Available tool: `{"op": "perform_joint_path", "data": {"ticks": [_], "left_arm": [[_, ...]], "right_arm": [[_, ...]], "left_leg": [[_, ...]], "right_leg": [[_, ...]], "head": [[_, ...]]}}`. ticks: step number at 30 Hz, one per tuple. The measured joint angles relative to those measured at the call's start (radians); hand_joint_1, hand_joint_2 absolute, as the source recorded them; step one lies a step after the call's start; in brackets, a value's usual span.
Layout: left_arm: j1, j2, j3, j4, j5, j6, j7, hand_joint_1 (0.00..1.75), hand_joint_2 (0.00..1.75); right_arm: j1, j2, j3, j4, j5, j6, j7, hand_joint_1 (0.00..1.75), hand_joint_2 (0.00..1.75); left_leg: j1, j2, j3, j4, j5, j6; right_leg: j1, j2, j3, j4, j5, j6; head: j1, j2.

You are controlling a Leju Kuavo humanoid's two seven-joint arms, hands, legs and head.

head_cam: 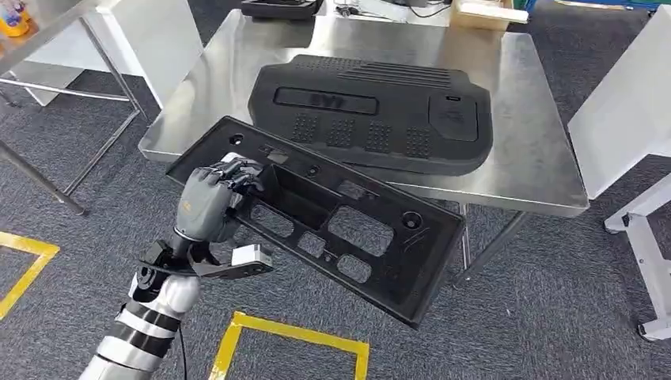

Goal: Take the parts from the cabinet and place them on the table.

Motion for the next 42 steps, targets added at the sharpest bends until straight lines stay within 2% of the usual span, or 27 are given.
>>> {"op": "perform_joint_path", "data": {"ticks": [2, 5, 6, 7, 8, 10, 11, 14, 15, 16, 18, 20, 21, 22, 23, 25, 26, 27, 31, 32, 35, 36, 37, 38, 40, 41, 42], "left_arm": [[-0.008, -0.003, -0.007, 0.000, 0.000, 0.000, 0.000, 1.75, 1.75], [-0.010, -0.006, -0.009, 0.002, 0.000, -0.002, 0.000, 1.75, 1.75], [-0.009, -0.005, -0.011, 0.005, 0.000, -0.003, 0.000, 1.75, 1.75], [-0.009, -0.006, -0.012, 0.007, 0.000, -0.004, 0.000, 1.75, 1.75], [-0.009, -0.006, -0.013, 0.008, 0.000, -0.005, 0.000, 1.75, 1.75], [-0.010, -0.007, -0.013, 0.008, 0.000, -0.005, 0.001, 1.75, 1.75], [-0.010, -0.007, -0.013, 0.008, 0.000, -0.005, 0.001, 1.75, 1.75], [-0.010, -0.008, -0.015, 0.010, 0.000, -0.005, 0.002, 1.75, 1.75], [-0.011, -0.008, -0.016, 0.010, 0.000, -0.006, 0.002, 1.75, 1.75], [-0.011, -0.008, -0.017, 0.010, 0.000, -0.006, 0.002, 1.75, 1.75], [-0.012, -0.008, -0.018, 0.010, 0.000, -0.005, 0.003, 1.75, 1.75], [-0.010, -0.008, -0.019, 0.014, 0.001, -0.006, 0.004, 1.75, 1.75], [-0.009, -0.007, -0.019, 0.016, 0.001, -0.006, 0.004, 1.75, 1.75], [-0.008, -0.007, -0.020, 0.017, 0.001, -0.006, 0.004, 1.75, 1.75], [-0.009, -0.007, -0.020, 0.017, 0.001, -0.006, 0.004, 1.75, 1.75], [-0.009, -0.007, -0.021, 0.017, 0.002, -0.006, 0.005, 1.75, 1.75], [-0.010, -0.007, -0.021, 0.018, 0.003, -0.006, 0.005, 1.75, 1.75], [-0.013, -0.008, -0.022, 0.019, 0.003, -0.007, 0.006, 1.75, 1.75], [-0.014, -0.008, -0.023, 0.022, 0.005, -0.009, 0.008, 1.75, 1.75], [-0.017, -0.008, -0.023, 0.022, 0.005, -0.009, 0.008, 1.75, 1.75], [-0.020, -0.008, -0.023, 0.023, 0.006, -0.010, 0.008, 1.75, 1.75], [-0.019, -0.008, -0.023, 0.025, 0.006, -0.010, 0.008, 1.75, 1.75], [-0.018, -0.008, -0.023, 0.027, 0.006, -0.010, 0.008, 1.75, 1.75], [-0.018, -0.008, -0.023, 0.027, 0.006, -0.010, 0.008, 1.75, 1.75], [-0.019, -0.008, -0.023, 0.027, 0.006, -0.010, 0.008, 1.75, 1.75], [-0.020, -0.008, -0.023, 0.027, 0.006, -0.010, 0.008, 1.75, 1.75], [-0.021, -0.009, -0.023, 0.028, 0.006, -0.010, 0.008, 1.75, 1.75]], "right_arm": [[0.002, -0.002, 0.000, 0.000, 0.004, 0.000, 0.000, 0.00, 0.00], [0.000, -0.001, 0.000, 0.000, 0.007, 0.000, 0.000, 0.00, 0.00], [0.001, -0.001, 0.000, 0.000, 0.007, 0.000, 0.001, 0.00, 0.00], [0.002, -0.001, 0.000, 0.000, 0.007, 0.000, 0.002, 0.00, 0.00], [0.002, -0.002, 0.000, 0.000, 0.008, 0.000, 0.004, 0.00, 0.00], [0.001, -0.003, 0.000, 0.000, 0.010, 0.000, 0.005, 0.00, 0.00], [0.000, -0.004, 0.000, 0.000, 0.012, 0.000, 0.005, 0.00, 0.00], [-0.001, -0.005, 0.000, 0.000, 0.014, 0.000, 0.005, 0.00, 0.00], [-0.001, -0.005, 0.000, 0.000, 0.016, 0.000, 0.005, 0.00, 0.00], [-0.001, -0.005, 0.000, 0.000, 0.016, 0.000, 0.005, 0.00, 0.00], [0.000, -0.005, 0.000, 0.000, 0.016, 0.000, 0.005, 0.00, 0.00], [-0.001, -0.004, 0.000, 0.000, 0.016, 0.000, 0.005, 0.00, 0.00], [0.000, -0.005, 0.000, 0.000, 0.016, 0.000, 0.005, 0.00, 0.00], [0.000, -0.005, 0.000, 0.000, 0.017, 0.000, 0.005, 0.00, 0.00], [0.000, -0.005, 0.000, 0.000, 0.017, 0.000, 0.006, 0.00, 0.00], [0.000, -0.004, 0.000, 0.000, 0.019, 0.000, 0.008, 0.00, 0.00], [-0.001, -0.005, 0.000, 0.000, 0.019, 0.001, 0.008, 0.00, 0.00], [-0.002, -0.005, 0.000, 0.000, 0.019, 0.001, 0.008, 0.00, 0.00], [-0.002, -0.006, 0.000, 0.000, 0.024, 0.001, 0.011, 0.00, 0.00], [-0.001, -0.006, 0.000, 0.000, 0.024, 0.001, 0.011, 0.00, 0.00], [-0.002, -0.005, 0.000, 0.000, 0.024, 0.001, 0.011, 0.00, 0.00], [-0.001, -0.005, 0.000, 0.000, 0.024, 0.001, 0.011, 0.00, 0.00], [0.000, -0.005, 0.000, 0.000, 0.024, 0.001, 0.011, 0.00, 0.00], [0.002, -0.005, 0.000, 0.000, 0.024, 0.001, 0.012, 0.00, 0.00], [0.002, -0.005, 0.000, 0.000, 0.024, 0.001, 0.013, 0.00, 0.00], [0.002, -0.006, 0.000, 0.000, 0.024, 0.001, 0.013, 0.00, 0.00], [0.000, -0.007, 0.000, 0.000, 0.024, 0.001, 0.013, 0.00, 0.00]], "left_leg": [[0.008, 0.002, 0.012, -0.013, 0.007, 0.006], [0.006, 0.007, 0.009, -0.013, 0.004, 0.010], [0.005, 0.007, 0.009, -0.013, 0.004, 0.010], [0.005, 0.007, 0.010, -0.013, 0.003, 0.010], [0.006, 0.006, 0.011, -0.012, 0.002, 0.009], [0.006, 0.005, 0.016, -0.012, -0.001, 0.004], [0.000, 0.005, 0.015, -0.011, -0.004, -0.001], [-0.003, 0.006, 0.015, -0.011, -0.007, -0.012], [-0.003, 0.007, 0.016, -0.011, -0.008, -0.017], [0.000, 0.007, 0.009, 0.003, -0.017, -0.024], [0.004, 0.005, -0.032, 0.099, -0.071, -0.036], [0.009, 0.006, -0.114, 0.260, -0.135, -0.047], [0.013, 0.006, -0.143, 0.303, -0.139, -0.051], [0.017, 0.006, -0.150, 0.301, -0.123, -0.053], [0.023, 0.006, -0.134, 0.251, -0.081, -0.056], [0.031, 0.007, -0.052, 0.078, 0.017, -0.062], [0.034, 0.004, -0.022, 0.024, 0.020, -0.068], [0.025, 0.000, -0.005, -0.001, 0.006, -0.064], [0.023, -0.001, -0.008, 0.000, 0.007, -0.030], [0.021, -0.001, -0.005, -0.001, 0.006, -0.024], [0.016, 0.000, -0.004, -0.001, -0.001, -0.006], [0.013, 0.000, -0.002, 0.000, -0.004, -0.003], [0.010, 0.000, 0.003, 0.000, -0.007, 0.000], [0.009, -0.001, 0.009, 0.000, -0.011, 0.001], [0.006, -0.004, 0.026, -0.001, -0.021, 0.000], [0.006, -0.005, 0.030, -0.002, -0.026, -0.003], [-0.006, -0.006, 0.031, 0.003, -0.035, -0.009]], "right_leg": [[0.002, -0.013, -0.029, 0.057, -0.032, 0.004], [-0.002, -0.019, -0.148, 0.279, -0.115, 0.000], [-0.003, -0.020, -0.172, 0.318, -0.118, 0.007], [-0.004, -0.020, -0.167, 0.300, -0.102, 0.016], [-0.005, -0.021, -0.137, 0.233, -0.068, 0.026], [-0.008, -0.028, -0.046, 0.048, 0.005, 0.038], [-0.006, -0.036, -0.021, -0.008, 0.012, 0.028], [0.002, -0.029, -0.015, -0.008, 0.015, 0.001], [0.000, -0.028, -0.014, -0.012, 0.017, -0.003], [-0.017, -0.028, -0.006, -0.017, 0.021, -0.011], [-0.016, -0.028, 0.004, -0.017, 0.013, -0.023], [-0.016, -0.028, 0.011, -0.017, 0.009, -0.028], [-0.017, -0.028, 0.013, -0.017, 0.008, -0.030], [-0.018, -0.027, 0.016, -0.017, 0.006, -0.030], [-0.021, -0.024, 0.020, -0.017, 0.002, -0.026], [-0.028, -0.020, 0.034, -0.016, -0.009, -0.013], [-0.025, -0.020, 0.037, -0.015, -0.014, -0.005], [-0.017, -0.018, 0.032, -0.008, -0.019, 0.002], [-0.023, -0.019, 0.026, -0.017, -0.021, 0.024], [-0.024, -0.022, 0.013, 0.009, -0.031, 0.024], [-0.019, -0.023, -0.121, 0.242, -0.108, 0.009], [-0.019, -0.023, -0.164, 0.305, -0.117, 0.011], [-0.018, -0.023, -0.182, 0.317, -0.106, 0.014], [-0.017, -0.023, -0.174, 0.281, -0.077, 0.019], [-0.012, -0.023, -0.102, 0.105, 0.011, 0.027], [-0.006, -0.026, -0.065, 0.022, 0.043, 0.020], [0.002, -0.027, -0.044, -0.008, 0.044, 0.010]], "head": [[0.003, 0.000], [0.008, 0.000], [0.008, 0.000], [0.008, 0.000], [0.010, 0.000], [0.010, 0.000], [0.010, 0.000], [0.008, 0.000], [0.008, 0.000], [0.008, 0.000], [0.003, 0.000], [0.005, 0.000], [0.004, 0.000], [0.005, 0.000], [0.004, 0.000], [0.005, 0.000], [0.003, 0.000], [-0.001, 0.000], [0.002, 0.000], [0.003, 0.000], [0.006, 0.000], [0.006, 0.000], [0.006, 0.000], [0.006, 0.000], [0.007, 0.000], [0.007, 0.000], [0.007, 0.000]]}}
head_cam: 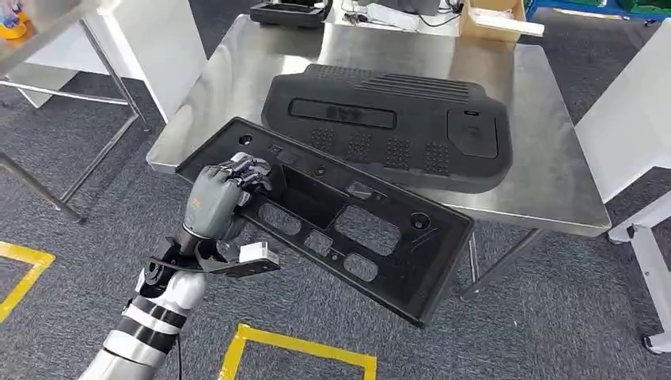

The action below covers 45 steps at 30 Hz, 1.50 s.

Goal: Take the parts from the cabinet and place them on the table.

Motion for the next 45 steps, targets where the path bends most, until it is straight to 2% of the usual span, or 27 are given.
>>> {"op": "perform_joint_path", "data": {"ticks": [3, 5, 8, 10, 12, 14, 15, 16, 19, 21, 24, 25, 26, 28, 29, 30, 31, 33, 34, 35, 36, 38, 40, 41, 42, 44, 45], "left_arm": [[0.000, 0.000, 0.000, 0.000, 0.000, 0.000, 0.000, 1.75, 1.75], [-0.001, -0.001, 0.000, -0.001, 0.000, -0.001, 0.000, 1.75, 1.75], [-0.002, -0.001, 0.000, 0.001, 0.000, -0.001, 0.000, 1.75, 1.75], [0.003, 0.000, 0.000, 0.004, 0.000, -0.001, 0.000, 1.75, 1.75], [0.003, 0.000, 0.000, 0.005, 0.000, -0.001, 0.000, 1.75, 1.75], [0.003, 0.000, 0.000, 0.005, 0.000, -0.001, 0.000, 1.75, 1.75], [0.000, 0.000, 0.000, 0.007, 0.000, -0.002, 0.000, 1.75, 1.75], [-0.003, -0.002, -0.001, 0.007, 0.001, -0.003, 0.000, 1.75, 1.75], [-0.001, -0.002, -0.005, 0.008, 0.000, -0.004, 0.001, 1.75, 1.75], [-0.005, -0.004, -0.005, 0.008, 0.000, -0.004, 0.002, 1.75, 1.75], [-0.004, -0.005, -0.006, 0.008, 0.000, -0.004, 0.002, 1.75, 1.75], [-0.002, -0.005, -0.007, 0.010, 0.000, -0.004, 0.001, 1.75, 1.75], [-0.002, -0.005, -0.008, 0.011, 0.000, -0.005, 0.002, 1.75, 1.75], [-0.003, -0.006, -0.008, 0.011, 0.000, -0.004, 0.002, 1.75, 1.75], [-0.003, -0.006, -0.008, 0.011, 0.000, -0.005, 0.002, 1.75, 1.75], [-0.004, -0.007, -0.008, 0.011, 0.000, -0.005, 0.002, 1.75, 1.75], [-0.005, -0.007, -0.008, 0.011, 0.000, -0.005, 0.002, 1.75, 1.75], [-0.003, -0.008, -0.010, 0.011, 0.000, -0.006, 0.002, 1.75, 1.75], [-0.003, -0.008, -0.011, 0.011, 0.000, -0.006, 0.002, 1.75, 1.75], [-0.004, -0.008, -0.011, 0.010, 0.000, -0.007, 0.002, 1.75, 1.75], [-0.006, -0.009, -0.012, 0.010, 0.000, -0.007, 0.002, 1.75, 1.75], [-0.010, -0.008, -0.012, 0.011, 0.002, -0.007, 0.002, 1.75, 1.75], [-0.005, -0.007, -0.013, 0.012, 0.001, -0.007, 0.002, 1.75, 1.75], [-0.004, -0.007, -0.013, 0.013, 0.001, -0.007, 0.002, 1.75, 1.75], [-0.004, -0.006, -0.013, 0.013, 0.001, -0.007, 0.002, 1.75, 1.75], [-0.005, -0.007, -0.013, 0.013, 0.001, -0.007, 0.002, 1.75, 1.75], [-0.004, -0.006, -0.013, 0.014, 0.001, -0.008, 0.003, 1.75, 1.75]], "right_arm": [[-0.001, 0.000, 0.000, 0.000, 0.000, 0.000, 0.000, 0.00, 0.00], [0.001, 0.000, 0.000, 0.000, 0.000, 0.000, 0.001, 0.00, 0.00], [-0.001, 0.001, 0.000, 0.000, 0.000, 0.001, 0.001, 0.00, 0.00], [-0.001, 0.002, 0.000, 0.000, 0.000, 0.001, 0.001, 0.00, 0.00], [0.001, 0.003, 0.000, 0.000, 0.000, 0.002, 0.001, 0.00, 0.00], [0.003, 0.005, 0.000, 0.000, 0.000, 0.002, 0.002, 0.00, 0.00], [0.003, 0.002, 0.000, 0.000, 0.000, 0.002, 0.002, 0.00, 0.00], [-0.002, 0.002, 0.000, 0.000, 0.000, 0.002, 0.002, 0.00, 0.00], [-0.002, 0.003, 0.000, 0.000, 0.000, 0.002, 0.002, 0.00, 0.00], [-0.002, 0.003, 0.000, 0.000, 0.000, 0.002, 0.002, 0.00, 0.00], [-0.002, 0.004, 0.000, 0.000, 0.000, 0.002, 0.002, 0.00, 0.00], [-0.002, 0.004, 0.000, 0.000, 0.000, 0.002, 0.002, 0.00, 0.00], [0.000, 0.004, 0.000, 0.000, 0.000, 0.002, 0.002, 0.00, 0.00], [0.003, 0.004, 0.000, 0.000, 0.000, 0.002, 0.002, 0.00, 0.00], [0.002, 0.004, 0.000, 0.000, 0.000, 0.002, 0.002, 0.00, 0.00], [0.003, 0.003, 0.000, 0.000, 0.000, 0.002, 0.002, 0.00, 0.00], [0.001, 0.002, 0.000, 0.000, 0.000, 0.002, 0.002, 0.00, 0.00], [-0.002, 0.003, 0.000, 0.000, 0.002, 0.002, 0.002, 0.00, 0.00], [0.000, 0.003, 0.000, 0.000, 0.003, 0.002, 0.002, 0.00, 0.00], [0.001, 0.006, 0.000, 0.000, 0.003, 0.002, 0.002, 0.00, 0.00], [0.003, 0.004, 0.000, 0.000, 0.003, 0.002, 0.002, 0.00, 0.00], [0.000, 0.004, 0.000, 0.000, 0.003, 0.002, 0.002, 0.00, 0.00], [-0.001, 0.005, 0.000, 0.000, 0.004, 0.003, 0.002, 0.00, 0.00], [-0.001, 0.006, 0.000, 0.000, 0.004, 0.002, 0.002, 0.00, 0.00], [0.000, 0.006, 0.000, 0.000, 0.005, 0.002, 0.002, 0.00, 0.00], [0.002, 0.007, 0.000, 0.000, 0.006, 0.003, 0.002, 0.00, 0.00], [0.003, 0.007, -0.001, 0.000, 0.006, 0.003, 0.002, 0.00, 0.00]], "left_leg": [[0.005, 0.001, 0.006, -0.010, -0.006, -0.010], [0.007, 0.003, 0.003, 0.007, -0.018, -0.023], [0.014, 0.007, -0.100, 0.211, -0.105, -0.037], [0.021, 0.008, -0.173, 0.306, -0.115, -0.044], [0.029, 0.012, -0.150, 0.219, -0.031, -0.049], [0.037, 0.015, -0.072, 0.039, 0.075, -0.057], [0.031, 0.011, -0.058, 0.025, 0.051, -0.063], [0.032, 0.008, -0.046, 0.010, 0.042, -0.046], [0.026, 0.003, -0.050, 0.012, 0.040, -0.023], [0.028, 0.002, -0.037, 0.006, 0.033, -0.010], [0.021, 0.001, -0.029, 0.006, 0.018, 0.009], [0.017, 0.001, -0.023, 0.006, 0.012, 0.012], [0.014, 0.000, -0.014, 0.006, 0.006, 0.013], [0.010, -0.005, 0.011, 0.006, -0.011, 0.013], [0.008, -0.005, 0.022, 0.005, -0.018, 0.012], [0.010, -0.005, 0.029, 0.003, -0.026, 0.010], [0.007, -0.006, 0.033, 0.001, -0.029, 0.005], [0.008, -0.004, 0.040, 0.000, -0.025, -0.008], [0.009, -0.003, 0.049, -0.005, -0.026, -0.012], [0.008, -0.001, 0.040, 0.005, -0.038, -0.016], [0.006, 0.002, 0.032, 0.046, -0.043, -0.020], [0.013, 0.006, -0.045, 0.184, -0.083, -0.030], [0.018, 0.007, -0.130, 0.290, -0.138, -0.040], [0.022, 0.008, -0.144, 0.285, -0.126, -0.043], [0.026, 0.010, -0.137, 0.239, -0.082, -0.047], [0.033, 0.013, -0.078, 0.070, 0.042, -0.052], [0.036, 0.012, -0.058, 0.021, 0.071, -0.054]], "right_leg": [[0.004, 0.000, -0.002, 0.001, -0.005, -0.015], [-0.019, -0.001, 0.019, -0.014, -0.005, -0.024], [-0.018, -0.001, 0.042, -0.014, -0.022, -0.049], [-0.019, 0.001, 0.058, -0.014, -0.036, -0.045], [-0.024, 0.005, 0.080, -0.014, -0.052, -0.036], [-0.030, 0.007, 0.107, -0.012, -0.072, -0.021], [-0.020, 0.007, 0.098, -0.011, -0.080, -0.011], [-0.019, 0.009, 0.103, -0.006, -0.086, -0.004], [-0.018, 0.008, 0.108, -0.012, -0.082, 0.012], [-0.021, 0.004, 0.068, 0.055, -0.091, 0.014], [-0.019, 0.004, -0.086, 0.287, -0.160, 0.006], [-0.018, 0.004, -0.121, 0.323, -0.164, 0.008], [-0.017, 0.004, -0.130, 0.308, -0.146, 0.010], [-0.011, 0.003, -0.081, 0.152, -0.052, 0.019], [-0.006, 0.003, -0.048, 0.064, -0.003, 0.016], [0.003, 0.001, -0.028, 0.006, 0.019, 0.001], [0.008, -0.006, -0.032, 0.001, -0.016, -0.017], [0.014, -0.005, -0.018, -0.012, -0.003, -0.032], [0.012, -0.005, -0.010, -0.013, 0.000, -0.038], [-0.011, -0.003, 0.016, -0.021, 0.002, -0.040], [-0.009, -0.004, 0.031, -0.023, -0.003, -0.046], [-0.009, -0.004, 0.044, -0.023, -0.014, -0.060], [-0.009, -0.002, 0.058, -0.022, -0.029, -0.057], [-0.010, 0.000, 0.066, -0.022, -0.035, -0.055], [-0.012, 0.002, 0.078, -0.022, -0.044, -0.050], [-0.015, 0.004, 0.106, -0.021, -0.062, -0.039], [-0.014, 0.004, 0.100, -0.021, -0.071, -0.031]], "head": [[-0.002, 0.000], [-0.003, 0.000], [-0.005, 0.000], [-0.006, 0.000], [-0.006, 0.000], [-0.006, 0.000], [-0.012, 0.000], [-0.016, 0.000], [-0.006, 0.000], [-0.003, 0.000], [0.001, 0.000], [0.001, 0.000], [0.000, 0.000], [0.001, 0.000], [0.001, 0.000], [0.001, 0.000], [-0.004, 0.000], [-0.004, 0.000], [-0.003, 0.000], [-0.005, 0.000], [-0.007, 0.000], [-0.013, 0.000], [-0.015, 0.000], [-0.013, 0.000], [-0.014, 0.000], [-0.013, 0.000], [-0.015, 0.000]]}}
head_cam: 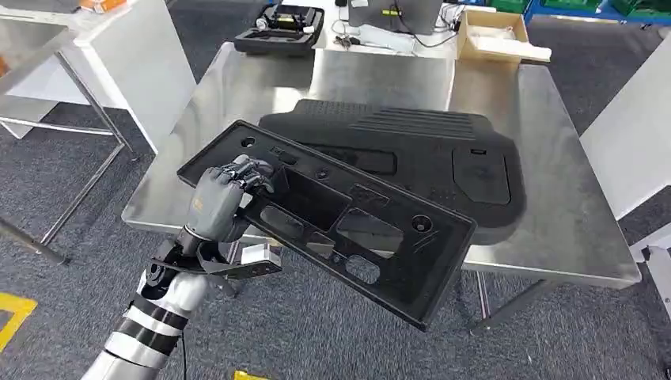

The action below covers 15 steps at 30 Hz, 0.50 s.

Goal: Take the parts from the cabinet and place them on the table.

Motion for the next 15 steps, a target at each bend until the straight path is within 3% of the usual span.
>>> {"op": "perform_joint_path", "data": {"ticks": [1, 2, 4, 5, 6, 7, 9, 10, 11, 12, 15], "left_arm": [[-0.004, 0.000, 0.000, 0.002, 0.000, -0.001, 0.001, 1.75, 1.75], [-0.003, -0.001, 0.000, 0.002, 0.000, -0.002, 0.001, 1.75, 1.75], [-0.002, -0.001, -0.001, 0.002, -0.001, -0.003, 0.001, 1.75, 1.75], [-0.002, -0.002, -0.001, 0.002, -0.001, -0.003, 0.003, 1.75, 1.75], [-0.004, -0.001, -0.001, 0.002, -0.001, -0.003, 0.003, 1.75, 1.75], [-0.006, -0.002, -0.001, 0.002, -0.001, -0.003, 0.004, 1.75, 1.75], [-0.004, -0.002, -0.001, 0.002, -0.001, -0.003, 0.004, 1.75, 1.75], [-0.003, -0.002, -0.001, 0.003, -0.001, -0.003, 0.004, 1.75, 1.75], [-0.002, -0.002, -0.001, 0.004, -0.001, -0.003, 0.004, 1.75, 1.75], [-0.002, -0.002, -0.001, 0.004, -0.001, -0.004, 0.004, 1.75, 1.75], [-0.002, -0.002, -0.001, 0.004, -0.001, -0.004, 0.004, 1.75, 1.75]], "right_arm": [[-0.003, 0.000, 0.000, 0.000, 0.001, 0.000, 0.000, 0.00, 0.00], [-0.005, 0.000, 0.000, 0.000, 0.003, 0.000, 0.000, 0.00, 0.00], [-0.004, 0.000, 0.000, 0.000, 0.003, 0.000, 0.000, 0.00, 0.00], [-0.006, -0.001, 0.000, 0.000, 0.005, 0.000, 0.000, 0.00, 0.00], [-0.005, 0.000, 0.000, 0.000, 0.005, 0.000, 0.000, 0.00, 0.00], [-0.005, 0.000, 0.000, 0.000, 0.005, 0.000, 0.000, 0.00, 0.00], [-0.006, 0.000, 0.000, 0.000, 0.006, 0.000, 0.000, 0.00, 0.00], [-0.006, 0.001, 0.000, 0.000, 0.006, 0.000, 0.000, 0.00, 0.00], [-0.004, 0.001, 0.000, 0.000, 0.006, 0.000, 0.000, 0.00, 0.00], [-0.003, 0.001, 0.000, 0.000, 0.006, 0.000, 0.000, 0.00, 0.00], [-0.003, 0.001, 0.000, 0.000, 0.006, 0.000, 0.000, 0.00, 0.00]], "left_leg": [[-0.008, 0.001, -0.003, -0.025, -0.046, 0.007], [-0.009, 0.001, 0.007, -0.016, -0.030, 0.022], [-0.011, -0.001, 0.006, -0.019, -0.027, 0.035], [-0.006, -0.003, 0.015, -0.025, -0.027, 0.041], [-0.006, -0.003, 0.019, -0.027, -0.029, 0.045], [-0.006, -0.004, 0.021, -0.028, -0.033, 0.051], [-0.009, -0.004, 0.026, -0.027, -0.042, 0.060], [-0.010, -0.004, 0.031, -0.027, -0.046, 0.061], [-0.011, -0.006, 0.038, -0.027, -0.051, 0.061], [-0.011, -0.008, 0.046, -0.027, -0.057, 0.060], [-0.011, -0.008, 0.046, -0.027, -0.057, 0.060]], "right_leg": [[0.005, 0.002, 0.010, 0.005, -0.003, 0.007], [0.007, 0.002, 0.002, 0.004, -0.007, 0.013], [0.007, 0.001, 0.011, 0.005, -0.007, 0.025], [0.004, -0.001, -0.003, 0.015, -0.011, 0.030], [0.003, -0.002, -0.023, 0.054, -0.013, 0.031], [0.003, -0.003, -0.065, 0.123, -0.026, 0.034], [0.002, -0.002, -0.170, 0.282, -0.084, 0.025], [0.002, -0.002, -0.210, 0.332, -0.099, 0.024], [0.002, -0.003, -0.228, 0.334, -0.089, 0.029], [0.002, -0.003, -0.225, 0.303, -0.067, 0.034], [0.002, -0.003, -0.225, 0.303, -0.067, 0.034]], "head": [[0.000, 0.000], [-0.002, 0.000], [0.002, 0.000], [0.004, 0.000], [0.005, 0.000], [0.007, 0.000], [0.009, 0.000], [0.009, 0.000], [0.009, 0.000], [0.008, 0.000], [0.008, 0.000]]}}
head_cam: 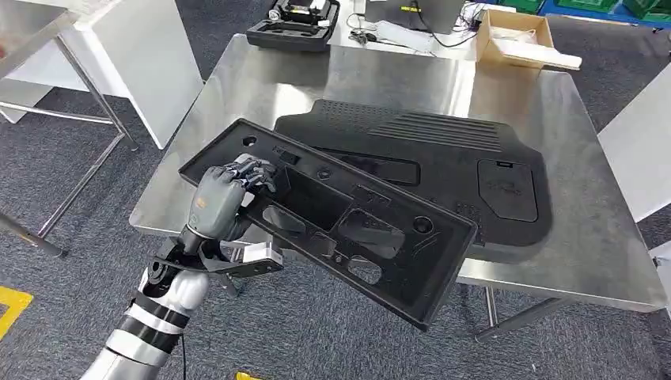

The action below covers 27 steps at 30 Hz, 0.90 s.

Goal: Take the parts from the cabinet and place them on the table.

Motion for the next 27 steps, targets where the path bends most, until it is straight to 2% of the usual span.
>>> {"op": "perform_joint_path", "data": {"ticks": [2, 3, 4, 5, 6, 7, 8, 9, 10, 11, 12, 13, 14, 15, 16, 17, 18, 19, 20, 21, 22, 23, 24, 25, 26, 27], "left_arm": [[0.000, 0.000, 0.000, 0.000, 0.000, 0.000, 0.000, 1.75, 1.75], [-0.001, 0.000, 0.000, 0.000, 0.000, 0.000, 0.000, 1.75, 1.75], [-0.001, 0.000, 0.000, 0.000, 0.000, 0.000, 0.000, 1.75, 1.75], [-0.002, 0.000, 0.000, 0.000, 0.000, -0.003, 0.001, 1.75, 1.75], [-0.002, -0.002, -0.002, 0.000, -0.002, -0.004, 0.001, 1.75, 1.75], [-0.002, -0.002, -0.002, 0.000, -0.002, -0.004, 0.002, 1.75, 1.75], [-0.005, -0.002, -0.003, 0.000, -0.002, -0.004, 0.002, 1.75, 1.75], [-0.006, -0.002, -0.003, 0.000, -0.002, -0.004, 0.002, 1.75, 1.75], [-0.004, -0.001, -0.003, 0.000, -0.002, -0.004, 0.002, 1.75, 1.75], [-0.002, -0.001, -0.003, 0.001, -0.002, -0.004, 0.002, 1.75, 1.75], [-0.001, 0.000, -0.003, 0.001, -0.002, -0.004, 0.002, 1.75, 1.75], [0.000, 0.000, -0.003, 0.001, -0.002, -0.004, 0.002, 1.75, 1.75], [-0.001, 0.000, -0.003, 0.001, -0.002, -0.004, 0.002, 1.75, 1.75], [-0.001, 0.000, -0.003, 0.001, -0.002, -0.004, 0.002, 1.75, 1.75], [-0.001, 0.000, -0.004, 0.001, -0.002, -0.004, 0.002, 1.75, 1.75], [-0.001, 0.001, -0.004, 0.001, -0.002, -0.004, 0.002, 1.75, 1.75], [-0.001, 0.001, -0.004, 0.001, -0.002, -0.004, 0.002, 1.75, 1.75], [0.000, 0.001, -0.005, 0.001, -0.002, -0.004, 0.002, 1.75, 1.75], [0.000, 0.001, -0.005, 0.001, -0.002, -0.004, 0.002, 1.75, 1.75], [-0.001, -0.001, -0.006, 0.001, -0.002, -0.004, 0.002, 1.75, 1.75], [-0.003, -0.002, -0.008, 0.001, -0.002, -0.004, 0.002, 1.75, 1.75], [-0.004, -0.003, -0.008, 0.000, -0.001, -0.004, 0.002, 1.75, 1.75], [-0.004, -0.003, -0.008, 0.000, -0.002, -0.004, 0.002, 1.75, 1.75], [-0.002, -0.002, -0.008, 0.001, -0.002, -0.004, 0.002, 1.75, 1.75], [-0.001, -0.002, -0.008, 0.001, -0.002, -0.004, 0.002, 1.75, 1.75], [-0.001, -0.002, -0.009, 0.001, -0.002, -0.004, 0.002, 1.75, 1.75]], "right_arm": [[0.000, 0.000, 0.000, 0.000, 0.000, 0.000, 0.000, 0.00, 0.00], [0.002, 0.000, 0.000, 0.000, 0.000, 0.000, -0.001, 0.00, 0.00], [0.001, -0.001, 0.000, 0.000, 0.000, 0.000, -0.001, 0.00, 0.00], [-0.003, -0.001, 0.000, 0.000, 0.000, 0.000, -0.001, 0.00, 0.00], [-0.002, 0.000, 0.000, 0.000, -0.004, 0.005, -0.002, 0.00, 0.00], [-0.001, -0.001, 0.000, 0.000, -0.008, 0.007, -0.004, 0.00, 0.00], [-0.001, -0.002, -0.001, 0.000, -0.011, 0.010, -0.006, 0.00, 0.00], [-0.002, -0.002, -0.001, 0.000, -0.011, 0.010, -0.007, 0.00, 0.00], [-0.003, -0.001, -0.001, 0.000, -0.012, 0.011, -0.008, 0.00, 0.00], [-0.003, -0.001, -0.001, 0.000, -0.012, 0.012, -0.009, 0.00, 0.00], [-0.002, -0.001, -0.001, 0.000, -0.013, 0.013, -0.010, 0.00, 0.00], [-0.002, -0.001, -0.001, 0.000, -0.013, 0.013, -0.010, 0.00, 0.00], [-0.002, -0.001, -0.002, 0.000, -0.013, 0.014, -0.011, 0.00, 0.00], [-0.002, 0.000, -0.002, 0.000, -0.013, 0.015, -0.011, 0.00, 0.00], [-0.002, 0.000, -0.002, 0.000, -0.013, 0.015, -0.012, 0.00, 0.00], [-0.003, 0.000, -0.002, 0.000, -0.013, 0.015, -0.013, 0.00, 0.00], [-0.004, 0.001, -0.002, 0.000, -0.013, 0.015, -0.013, 0.00, 0.00], [-0.002, 0.000, -0.002, 0.000, -0.012, 0.015, -0.014, 0.00, 0.00], [0.000, 0.002, -0.003, 0.000, -0.012, 0.015, -0.014, 0.00, 0.00], [0.002, -0.001, -0.004, 0.000, -0.012, 0.014, -0.014, 0.00, 0.00], [0.003, 0.000, -0.005, 0.000, -0.012, 0.013, -0.014, 0.00, 0.00], [0.002, 0.000, -0.005, 0.000, -0.012, 0.013, -0.014, 0.00, 0.00], [0.000, 0.000, -0.005, 0.000, -0.012, 0.013, -0.015, 0.00, 0.00], [-0.002, 0.000, -0.006, 0.000, -0.012, 0.013, -0.015, 0.00, 0.00], [-0.002, 0.001, -0.006, 0.000, -0.012, 0.013, -0.015, 0.00, 0.00], [-0.002, 0.001, -0.006, 0.000, -0.012, 0.013, -0.015, 0.00, 0.00]], "left_leg": [[0.000, 0.000, 0.002, 0.000, -0.001, 0.000], [0.000, -0.004, 0.017, 0.000, -0.011, -0.003], [0.001, -0.004, 0.026, -0.001, -0.018, -0.005], [-0.006, -0.006, 0.030, -0.009, -0.033, -0.024], [-0.006, -0.001, 0.047, -0.004, -0.038, -0.037], [-0.004, 0.006, 0.042, 0.014, -0.051, -0.039], [-0.005, 0.008, 0.020, 0.069, -0.077, -0.042], [-0.004, 0.008, -0.016, 0.138, -0.105, -0.045], [-0.005, 0.008, -0.061, 0.217, -0.140, -0.048], [-0.004, 0.008, -0.103, 0.278, -0.161, -0.050], [-0.004, 0.008, -0.121, 0.289, -0.154, -0.049], [-0.004, 0.008, -0.117, 0.259, -0.125, -0.048], [-0.004, 0.007, -0.093, 0.194, -0.078, -0.046], [-0.002, -0.004, -0.054, 0.098, -0.018, -0.044], [0.000, -0.038, -0.021, 0.018, 0.026, -0.040], [0.002, -0.062, -0.017, -0.005, -0.005, -0.033], [-0.002, -0.061, -0.017, -0.003, -0.018, -0.029], [-0.006, -0.052, -0.007, -0.004, 0.005, -0.022], [-0.008, -0.041, -0.006, -0.003, 0.007, -0.019], [0.002, -0.028, -0.001, -0.013, 0.016, -0.009], [0.002, -0.018, 0.004, -0.017, 0.018, -0.005], [0.003, -0.009, 0.004, -0.017, 0.018, 0.000], [0.002, 0.000, 0.004, -0.017, 0.017, 0.001], [0.000, 0.016, 0.003, -0.017, 0.016, 0.003], [0.000, 0.029, 0.003, -0.017, 0.014, 0.004], [0.000, 0.040, 0.003, -0.017, 0.013, 0.005]], "right_leg": [[0.000, 0.000, 0.003, -0.011, 0.007, 0.002], [0.000, 0.000, 0.040, -0.120, 0.073, 0.013], [0.000, -0.001, 0.071, -0.204, 0.120, 0.018], [0.014, -0.004, 0.103, -0.292, 0.143, -0.017], [0.001, 0.002, 0.123, -0.300, 0.153, -0.032], [-0.001, 0.007, 0.133, -0.303, 0.151, -0.033], [-0.001, 0.010, 0.139, -0.303, 0.147, -0.040], [0.000, 0.015, 0.142, -0.303, 0.145, -0.043], [0.002, 0.021, 0.144, -0.303, 0.142, -0.047], [0.002, 0.029, 0.145, -0.302, 0.141, -0.048], [0.003, 0.037, 0.146, -0.302, 0.140, -0.049], [0.003, 0.046, 0.149, -0.302, 0.139, -0.050], [0.003, 0.056, 0.152, -0.302, 0.138, -0.050], [0.003, 0.069, 0.156, -0.302, 0.137, -0.049], [0.002, 0.080, 0.156, -0.302, 0.136, -0.047], [0.009, 0.088, 0.153, -0.298, 0.136, -0.042], [0.005, 0.096, 0.143, -0.297, 0.137, -0.036], [0.003, 0.105, 0.140, -0.298, 0.135, -0.028], [0.000, 0.116, 0.139, -0.302, 0.140, -0.020], [0.012, 0.121, 0.135, -0.300, 0.140, -0.014], [0.009, 0.070, 0.124, -0.281, 0.129, -0.012], [0.011, 0.035, 0.102, -0.237, 0.105, -0.015], [0.010, 0.016, 0.062, -0.163, 0.074, -0.016], [0.007, 0.007, 0.012, -0.064, 0.039, -0.018], [0.005, 0.004, -0.026, 0.006, 0.018, -0.015], [0.002, 0.004, -0.039, 0.029, 0.018, -0.008]], "head": [[0.000, 0.000], [0.001, 0.000], [0.001, 0.000], [0.003, 0.000], [0.001, 0.000], [0.003, 0.000], [-0.002, 0.000], [0.000, 0.000], [-0.001, 0.000], [-0.001, 0.000], [0.000, 0.000], [-0.001, 0.000], [0.000, 0.000], [0.000, 0.000], [-0.001, 0.000], [0.002, 0.000], [0.000, 0.000], [0.000, 0.000], [0.001, 0.000], [0.000, 0.000], [0.001, 0.000], [0.014, 0.000], [0.019, 0.000], [0.017, 0.000], [0.018, 0.000], [0.018, 0.000]]}}
